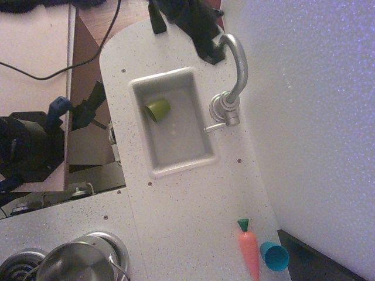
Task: Turn faucet left
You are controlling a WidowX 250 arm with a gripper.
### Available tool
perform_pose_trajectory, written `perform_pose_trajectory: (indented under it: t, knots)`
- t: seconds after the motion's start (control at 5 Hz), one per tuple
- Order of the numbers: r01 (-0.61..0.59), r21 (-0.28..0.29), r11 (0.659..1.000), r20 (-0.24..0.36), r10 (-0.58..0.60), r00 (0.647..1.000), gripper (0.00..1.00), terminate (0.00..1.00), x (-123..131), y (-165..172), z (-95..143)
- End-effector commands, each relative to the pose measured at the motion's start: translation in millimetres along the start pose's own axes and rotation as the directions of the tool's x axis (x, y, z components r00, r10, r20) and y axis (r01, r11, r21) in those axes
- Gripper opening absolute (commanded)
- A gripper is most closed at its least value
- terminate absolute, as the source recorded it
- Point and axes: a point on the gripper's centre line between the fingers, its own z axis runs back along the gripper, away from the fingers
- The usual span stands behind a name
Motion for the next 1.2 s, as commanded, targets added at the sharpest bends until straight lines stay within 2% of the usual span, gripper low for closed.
perform_pose_trajectory:
  t: [0.0, 0.2, 0.4, 1.0]
  knots:
    - [0.000, -0.034, 0.999, -0.027, -0.001, 1.000, 1.00, 0.00, -11, -34, 3]
    - [0.139, 0.027, 0.990, -0.250, -0.128, 0.960, 1.00, 0.00, -26, -73, 42]
    - [0.456, 0.040, 0.889, -0.433, -0.396, 0.810, 1.00, 0.00, -17, -139, 78]
    - [0.456, 0.040, 0.889, -0.433, -0.396, 0.810, 1.00, 0.00, -17, -139, 78]
